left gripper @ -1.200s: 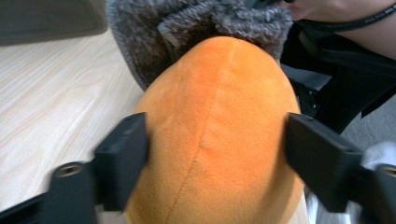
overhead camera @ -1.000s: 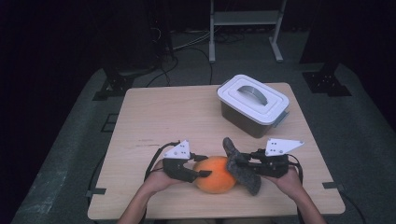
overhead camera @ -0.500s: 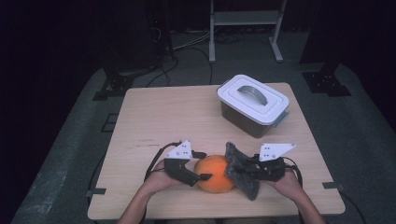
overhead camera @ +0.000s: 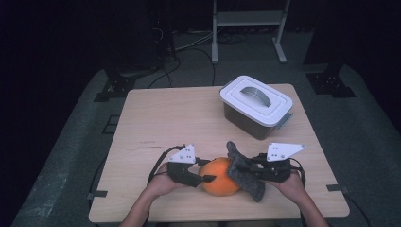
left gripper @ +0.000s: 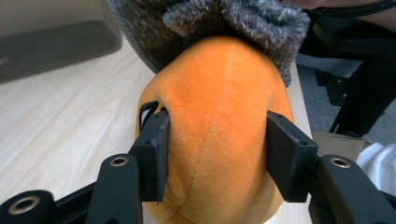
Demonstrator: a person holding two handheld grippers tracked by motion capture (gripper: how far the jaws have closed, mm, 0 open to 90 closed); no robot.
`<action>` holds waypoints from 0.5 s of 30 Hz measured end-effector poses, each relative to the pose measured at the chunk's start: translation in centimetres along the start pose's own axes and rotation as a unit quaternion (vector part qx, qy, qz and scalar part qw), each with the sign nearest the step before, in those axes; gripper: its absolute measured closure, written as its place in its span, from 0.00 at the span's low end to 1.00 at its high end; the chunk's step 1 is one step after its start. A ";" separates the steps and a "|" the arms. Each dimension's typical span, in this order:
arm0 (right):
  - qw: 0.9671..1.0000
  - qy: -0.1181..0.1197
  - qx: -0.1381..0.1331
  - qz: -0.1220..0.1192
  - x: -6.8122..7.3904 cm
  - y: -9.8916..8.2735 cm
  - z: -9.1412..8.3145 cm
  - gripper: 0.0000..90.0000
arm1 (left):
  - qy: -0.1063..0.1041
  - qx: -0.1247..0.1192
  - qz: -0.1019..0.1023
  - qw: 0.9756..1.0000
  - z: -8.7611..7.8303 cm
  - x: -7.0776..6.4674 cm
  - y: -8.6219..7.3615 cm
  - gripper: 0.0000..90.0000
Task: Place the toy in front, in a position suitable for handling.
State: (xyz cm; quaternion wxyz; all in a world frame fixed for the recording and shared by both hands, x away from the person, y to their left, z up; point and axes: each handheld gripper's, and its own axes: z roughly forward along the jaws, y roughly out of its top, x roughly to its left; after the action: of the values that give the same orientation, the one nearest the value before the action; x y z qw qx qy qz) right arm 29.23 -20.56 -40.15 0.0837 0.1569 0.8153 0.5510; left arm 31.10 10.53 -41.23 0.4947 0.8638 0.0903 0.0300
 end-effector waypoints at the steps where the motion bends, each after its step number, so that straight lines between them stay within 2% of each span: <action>1: 1.000 -0.001 0.005 -0.004 0.1 0.1 0.2 0.83 | 0.003 -0.001 0.001 1.000 -0.1 0.0 0.1 0.52; 4: 1.000 0.003 0.010 0.006 -0.3 -0.5 0.5 0.83 | 0.011 -0.012 0.000 1.000 -0.5 0.0 0.3 0.53; 8: 0.999 -0.008 0.034 0.013 -0.8 -1.3 0.6 0.83 | 0.019 -0.035 -0.002 0.999 -1.3 0.2 0.6 0.53; 11: 0.999 -0.011 0.029 0.013 -0.6 -1.2 0.7 0.83 | 0.021 -0.039 -0.002 0.999 -1.5 0.2 0.7 0.53; 14: 1.000 0.007 -0.006 0.009 0.0 -0.2 0.8 0.83 | 0.018 -0.037 -0.001 0.999 -1.3 0.1 0.7 0.52; 15: 1.000 0.007 0.013 -0.004 0.4 -0.1 1.3 0.83 | 0.018 -0.034 0.001 0.999 -1.2 0.1 0.7 0.50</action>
State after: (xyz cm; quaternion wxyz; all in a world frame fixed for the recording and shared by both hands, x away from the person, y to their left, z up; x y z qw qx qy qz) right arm 29.21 -19.31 -40.71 0.0786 0.1509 0.8236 0.5410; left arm 31.12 11.21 -40.03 0.5221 0.8460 0.0968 0.0492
